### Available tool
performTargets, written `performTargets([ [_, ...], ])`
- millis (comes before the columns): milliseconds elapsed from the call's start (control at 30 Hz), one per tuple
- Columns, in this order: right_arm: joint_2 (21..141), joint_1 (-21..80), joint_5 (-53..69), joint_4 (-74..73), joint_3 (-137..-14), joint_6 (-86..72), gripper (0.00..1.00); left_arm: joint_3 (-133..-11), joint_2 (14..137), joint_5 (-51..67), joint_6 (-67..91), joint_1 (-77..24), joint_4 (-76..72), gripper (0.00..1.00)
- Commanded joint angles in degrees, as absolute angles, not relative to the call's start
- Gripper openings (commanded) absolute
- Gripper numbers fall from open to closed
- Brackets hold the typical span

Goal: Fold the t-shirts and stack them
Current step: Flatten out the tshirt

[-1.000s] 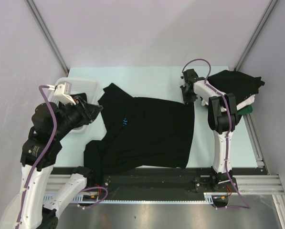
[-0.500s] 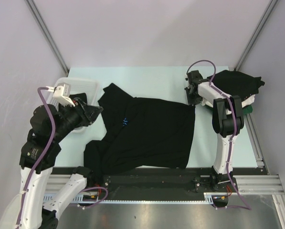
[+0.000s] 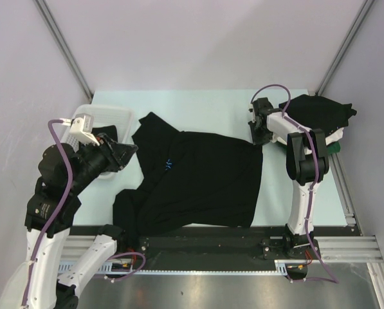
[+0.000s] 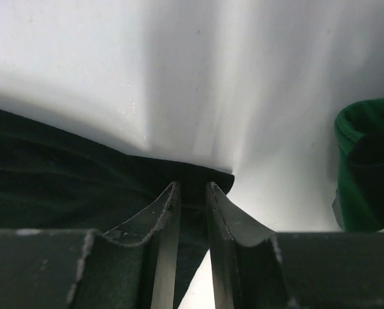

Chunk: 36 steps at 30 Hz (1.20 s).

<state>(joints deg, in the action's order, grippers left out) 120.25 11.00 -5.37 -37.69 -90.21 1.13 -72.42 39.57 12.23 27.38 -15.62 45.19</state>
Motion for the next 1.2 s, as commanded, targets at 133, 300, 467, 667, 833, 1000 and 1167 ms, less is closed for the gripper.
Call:
performTargets([
  [133,120.58,10.99,-3.43,-38.15,-90.44,0.97,0.28,-72.25,39.02,12.92,26.98,-15.21,44.47,0.32],
  [300,123.13,11.69,-3.43,-38.06,-90.88,0.79,0.26,-72.51,38.58,12.48,26.72,-15.12,45.53,0.32],
  [467,124.63,11.87,-2.9,-37.71,-90.88,0.26,0.06,-72.77,38.23,11.87,26.54,-15.21,46.05,0.32],
  [667,125.33,11.95,-2.73,-37.71,-90.97,0.26,0.0,-72.77,38.5,11.78,26.46,-15.21,45.79,0.32],
  [833,124.1,11.87,-3.51,-36.31,-91.84,0.26,0.0,-72.51,38.93,11.78,26.37,-15.21,45.53,0.32],
  [1000,125.15,11.86,-5.0,-36.3,-97.37,0.53,0.0,-72.16,38.94,11.6,26.28,-15.21,45.53,0.32],
  [1167,127.61,12.13,-5.89,-36.82,-103.35,0.79,0.0,-72.16,38.76,11.16,26.02,-15.2,46.14,0.32],
])
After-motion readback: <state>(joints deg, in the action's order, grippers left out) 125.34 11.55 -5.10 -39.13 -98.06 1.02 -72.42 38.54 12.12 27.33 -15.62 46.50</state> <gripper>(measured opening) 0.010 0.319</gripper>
